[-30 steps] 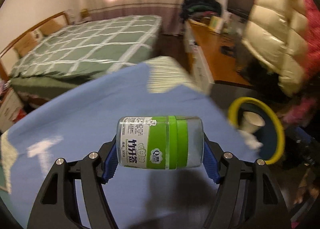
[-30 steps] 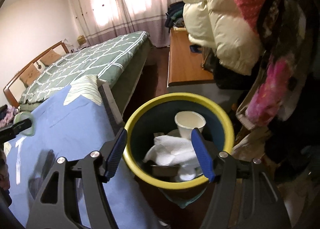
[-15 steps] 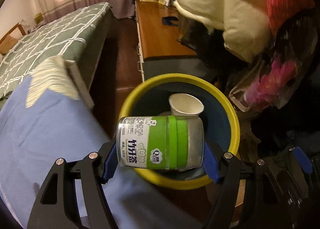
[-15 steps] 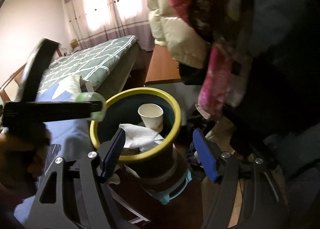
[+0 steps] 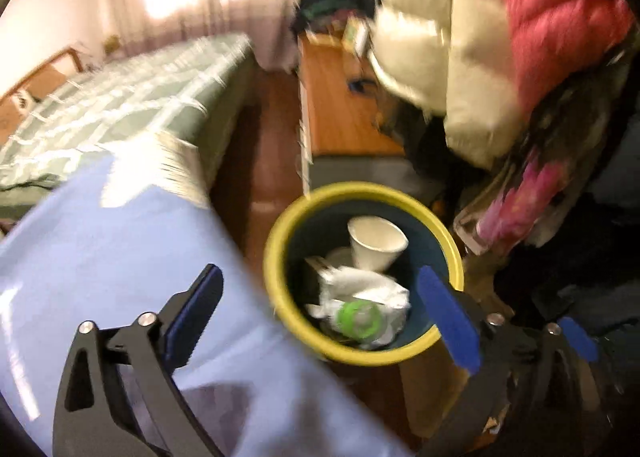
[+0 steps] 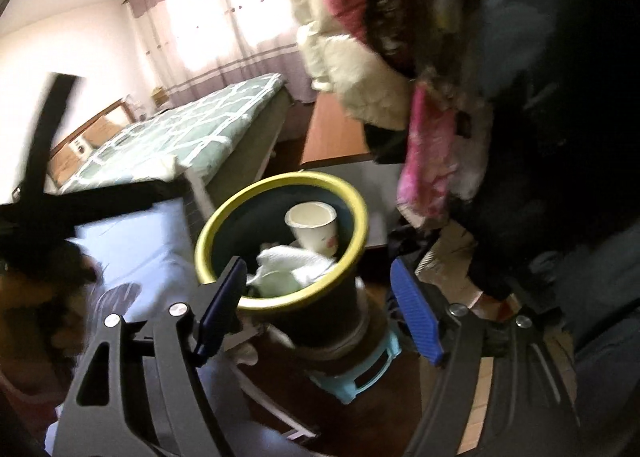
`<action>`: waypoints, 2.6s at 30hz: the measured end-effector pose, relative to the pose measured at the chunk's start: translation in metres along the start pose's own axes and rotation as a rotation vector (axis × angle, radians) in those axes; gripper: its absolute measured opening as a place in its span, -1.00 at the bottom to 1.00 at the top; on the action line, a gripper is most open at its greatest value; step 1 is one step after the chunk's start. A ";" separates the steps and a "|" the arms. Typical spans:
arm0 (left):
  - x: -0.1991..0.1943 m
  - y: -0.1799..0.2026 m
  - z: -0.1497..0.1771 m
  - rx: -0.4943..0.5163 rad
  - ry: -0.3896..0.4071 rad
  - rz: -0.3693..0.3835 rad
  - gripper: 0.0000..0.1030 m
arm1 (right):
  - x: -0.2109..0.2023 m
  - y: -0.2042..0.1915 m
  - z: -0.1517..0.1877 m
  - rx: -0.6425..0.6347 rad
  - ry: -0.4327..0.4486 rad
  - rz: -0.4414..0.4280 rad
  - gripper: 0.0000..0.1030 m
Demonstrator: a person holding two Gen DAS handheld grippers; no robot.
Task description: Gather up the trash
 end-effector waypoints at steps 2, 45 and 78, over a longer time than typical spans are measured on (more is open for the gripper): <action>-0.036 -0.029 0.013 -0.041 0.061 -0.039 0.90 | 0.000 -0.018 0.003 -0.042 -0.017 -0.039 0.42; -0.274 -0.199 0.246 -0.467 0.209 -0.514 0.90 | -0.079 -0.123 0.021 -0.301 0.111 -0.211 0.77; -0.259 -0.193 0.245 -0.459 0.186 -0.488 0.90 | -0.073 -0.124 0.025 -0.298 0.097 -0.218 0.78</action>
Point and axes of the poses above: each gripper's, at about its wrist camera, not at the fingertips, and x roughly the way its jaws point, y to its right, z to its underside, the point moved 2 cm from there along x, roughly the way its jaws point, and after that the axes turned 7 degrees about -z, right-handed, at the moved point
